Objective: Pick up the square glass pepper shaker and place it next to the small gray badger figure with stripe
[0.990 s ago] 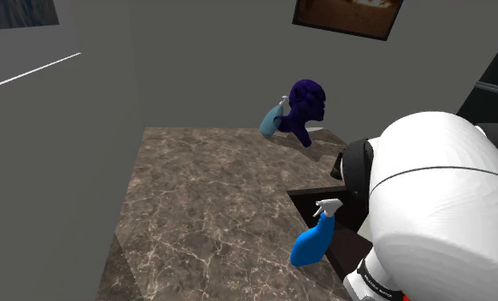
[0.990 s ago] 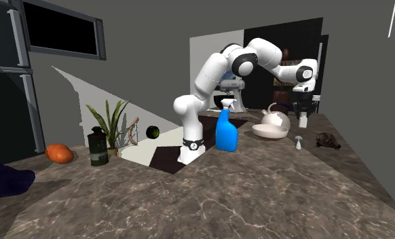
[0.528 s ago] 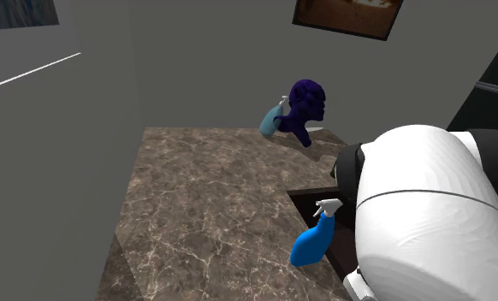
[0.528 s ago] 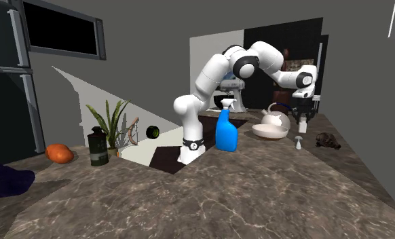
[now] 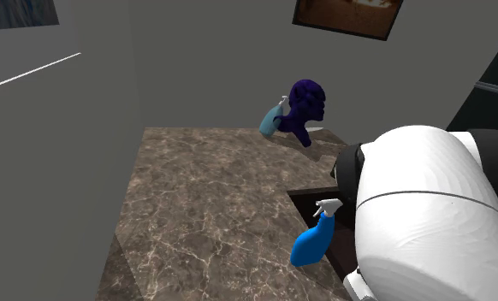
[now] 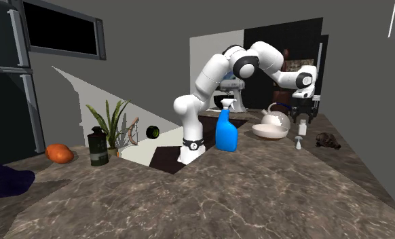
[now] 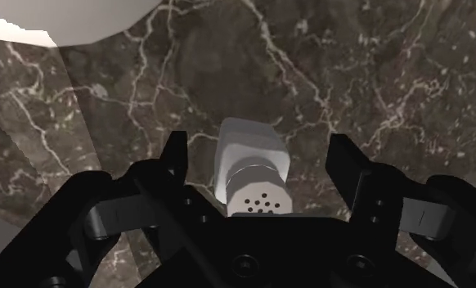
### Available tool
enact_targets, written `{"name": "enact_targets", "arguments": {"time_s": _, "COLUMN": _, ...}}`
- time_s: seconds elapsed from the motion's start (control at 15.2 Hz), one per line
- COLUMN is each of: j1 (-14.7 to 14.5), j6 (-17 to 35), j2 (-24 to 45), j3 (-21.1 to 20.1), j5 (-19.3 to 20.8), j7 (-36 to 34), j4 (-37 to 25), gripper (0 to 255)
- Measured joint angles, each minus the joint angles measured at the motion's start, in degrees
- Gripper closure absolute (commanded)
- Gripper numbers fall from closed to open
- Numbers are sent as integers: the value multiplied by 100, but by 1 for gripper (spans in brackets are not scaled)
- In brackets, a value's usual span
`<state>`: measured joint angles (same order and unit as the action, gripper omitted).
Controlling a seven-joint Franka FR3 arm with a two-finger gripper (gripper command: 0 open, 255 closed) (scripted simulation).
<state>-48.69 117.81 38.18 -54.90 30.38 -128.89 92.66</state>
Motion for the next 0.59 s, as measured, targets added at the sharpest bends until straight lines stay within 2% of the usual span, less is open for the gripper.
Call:
{"name": "enact_targets", "arguments": {"time_s": 0.33, "j1": 48, "j6": -48, "j2": -60, "j3": -43, "j5": -44, "j7": 25, "j4": 6, "gripper": 0}}
{"name": "enact_targets", "arguments": {"time_s": 0.59, "j1": 133, "j6": -460, "j2": -280, "j3": -220, "j5": -252, "j7": 149, "j4": -250, "gripper": 0}}
